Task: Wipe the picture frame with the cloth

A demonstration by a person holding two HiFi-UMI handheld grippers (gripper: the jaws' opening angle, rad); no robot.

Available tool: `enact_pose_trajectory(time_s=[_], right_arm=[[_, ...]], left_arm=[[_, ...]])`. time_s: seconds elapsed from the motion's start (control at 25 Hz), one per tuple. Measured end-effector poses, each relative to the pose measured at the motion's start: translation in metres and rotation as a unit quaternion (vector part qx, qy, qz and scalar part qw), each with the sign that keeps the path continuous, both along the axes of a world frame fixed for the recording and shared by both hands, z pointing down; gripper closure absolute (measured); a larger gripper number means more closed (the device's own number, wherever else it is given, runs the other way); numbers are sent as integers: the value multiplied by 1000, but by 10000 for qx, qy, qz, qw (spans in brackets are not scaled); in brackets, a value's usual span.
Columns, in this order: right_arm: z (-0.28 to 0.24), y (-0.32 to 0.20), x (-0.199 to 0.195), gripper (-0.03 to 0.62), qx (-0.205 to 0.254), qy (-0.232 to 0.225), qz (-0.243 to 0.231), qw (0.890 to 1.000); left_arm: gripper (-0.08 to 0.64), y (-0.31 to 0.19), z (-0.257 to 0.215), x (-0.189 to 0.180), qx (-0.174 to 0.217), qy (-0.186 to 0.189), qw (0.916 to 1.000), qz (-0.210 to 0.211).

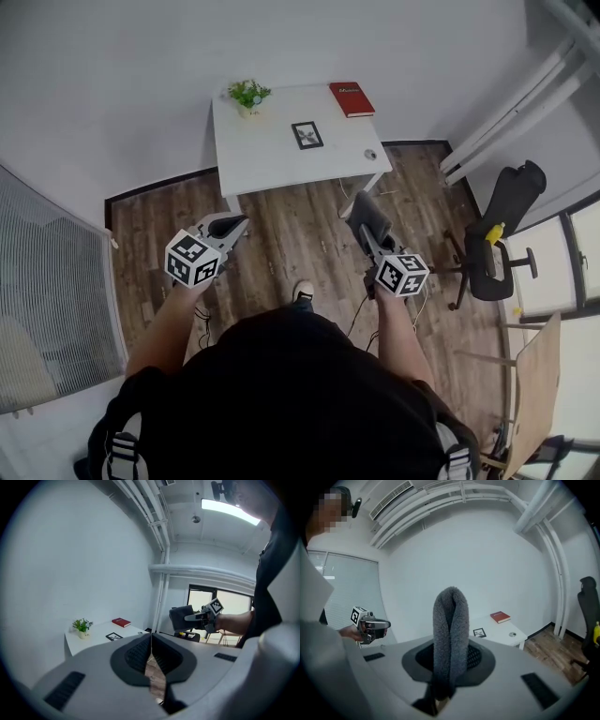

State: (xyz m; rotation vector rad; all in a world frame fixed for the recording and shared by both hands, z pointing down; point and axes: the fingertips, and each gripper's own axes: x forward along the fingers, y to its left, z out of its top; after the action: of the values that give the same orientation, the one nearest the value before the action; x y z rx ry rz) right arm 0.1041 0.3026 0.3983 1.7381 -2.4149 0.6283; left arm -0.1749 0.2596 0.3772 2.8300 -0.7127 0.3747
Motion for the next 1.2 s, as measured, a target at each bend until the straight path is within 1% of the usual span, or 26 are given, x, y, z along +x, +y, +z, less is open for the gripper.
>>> enact_pose_trajectory(time_s=[0.24, 0.48, 0.84, 1.2], right_arm=[[7, -35, 13, 540, -51, -31, -89, 9999], [12, -75, 29, 540, -86, -67, -129, 9999], [18, -132, 48, 540, -122, -139, -301, 9994], [23, -183, 72, 540, -123, -207, -447, 9987]], left_arm=[[548, -30, 6, 6, -76, -104, 9998, -180], [548, -61, 7, 20, -89, -174, 9994, -274], [548, -106, 10, 54, -157, -286, 9992, -237], [548, -144, 16, 82, -245, -450, 9981, -354]])
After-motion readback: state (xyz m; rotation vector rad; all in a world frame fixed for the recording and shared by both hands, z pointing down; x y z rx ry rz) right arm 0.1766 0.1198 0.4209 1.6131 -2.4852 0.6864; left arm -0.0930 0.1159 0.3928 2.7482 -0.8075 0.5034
